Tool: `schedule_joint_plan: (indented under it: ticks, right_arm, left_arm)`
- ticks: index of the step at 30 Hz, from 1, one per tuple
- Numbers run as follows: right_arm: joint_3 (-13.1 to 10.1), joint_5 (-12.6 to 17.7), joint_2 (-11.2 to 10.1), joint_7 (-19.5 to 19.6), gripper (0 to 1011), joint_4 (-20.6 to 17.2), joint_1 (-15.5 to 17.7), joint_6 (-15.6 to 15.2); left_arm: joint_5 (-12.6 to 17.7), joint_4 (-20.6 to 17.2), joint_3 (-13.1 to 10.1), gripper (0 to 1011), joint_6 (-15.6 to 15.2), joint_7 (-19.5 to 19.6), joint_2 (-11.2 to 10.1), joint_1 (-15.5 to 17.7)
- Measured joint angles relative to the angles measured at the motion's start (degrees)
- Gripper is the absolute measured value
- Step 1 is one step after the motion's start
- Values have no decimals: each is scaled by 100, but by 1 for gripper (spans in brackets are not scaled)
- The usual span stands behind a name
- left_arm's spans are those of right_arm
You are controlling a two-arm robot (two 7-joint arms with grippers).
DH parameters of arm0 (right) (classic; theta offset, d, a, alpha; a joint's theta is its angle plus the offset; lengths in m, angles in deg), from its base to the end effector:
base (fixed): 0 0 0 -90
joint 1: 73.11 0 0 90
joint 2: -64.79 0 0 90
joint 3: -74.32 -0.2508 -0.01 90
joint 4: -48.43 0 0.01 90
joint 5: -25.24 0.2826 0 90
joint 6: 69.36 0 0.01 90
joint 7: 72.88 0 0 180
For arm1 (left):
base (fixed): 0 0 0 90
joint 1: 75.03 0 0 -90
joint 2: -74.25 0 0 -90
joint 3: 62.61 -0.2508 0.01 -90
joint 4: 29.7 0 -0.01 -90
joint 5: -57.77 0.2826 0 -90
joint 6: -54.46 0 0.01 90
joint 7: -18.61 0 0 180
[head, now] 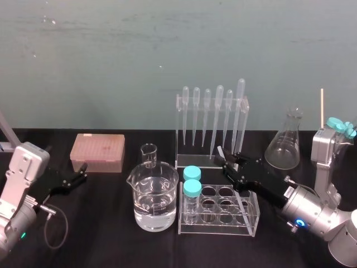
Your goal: Pick up the stirring rod with one hand, then place it down.
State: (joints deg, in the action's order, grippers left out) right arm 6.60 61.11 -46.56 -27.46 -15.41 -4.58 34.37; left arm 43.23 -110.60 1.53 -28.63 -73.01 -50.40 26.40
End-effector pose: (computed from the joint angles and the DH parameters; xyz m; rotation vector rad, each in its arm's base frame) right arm 0.3773 -0.0471 -0.2782 0.1509 0.0264 -0.6630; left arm 0.3269 0.0674 -0.2656 0.3046 -0.2852 1.2480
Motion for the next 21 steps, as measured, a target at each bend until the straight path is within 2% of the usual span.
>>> schedule_joint_plan:
  ticks: [2, 4, 6, 7, 8, 10, 12, 17, 20, 21]
  right_arm:
    - [-1, 0, 0, 0, 281, -1, 1, 1]
    - [-2, -2, 0, 0, 383, -3, 2, 3]
    - [-4, -3, 0, 0, 411, -4, 3, 4]
    - [-4, -3, 0, 0, 484, -4, 4, 4]
    - [-4, -4, 0, 0, 484, -6, 4, 5]
    - [-4, -4, 0, 0, 585, -7, 5, 6]
    - [-4, -6, 0, 0, 618, -8, 6, 6]
    - [-4, -6, 0, 0, 802, -9, 7, 9]
    - [-4, -6, 0, 0, 854, -9, 7, 11]
    - [-4, -6, 0, 0, 908, -9, 7, 12]
  left_arm:
    - [0, 0, 0, 1000, 0, 0, 0, 0]
    - [0, 0, 0, 1000, 0, 0, 0, 0]
    - [0, 0, 0, 1000, 0, 0, 0, 0]
    - [0, 0, 0, 1000, 0, 0, 0, 0]
    - [0, 0, 0, 1000, 0, 0, 0, 0]
    - [0, 0, 0, 1000, 0, 0, 0, 0]
    - [0, 0, 0, 1000, 0, 0, 0, 0]
    - [0, 0, 0, 1000, 0, 0, 0, 0]
    - [0, 0, 0, 1000, 0, 0, 0, 0]
    - [0, 0, 0, 1000, 0, 0, 0, 0]
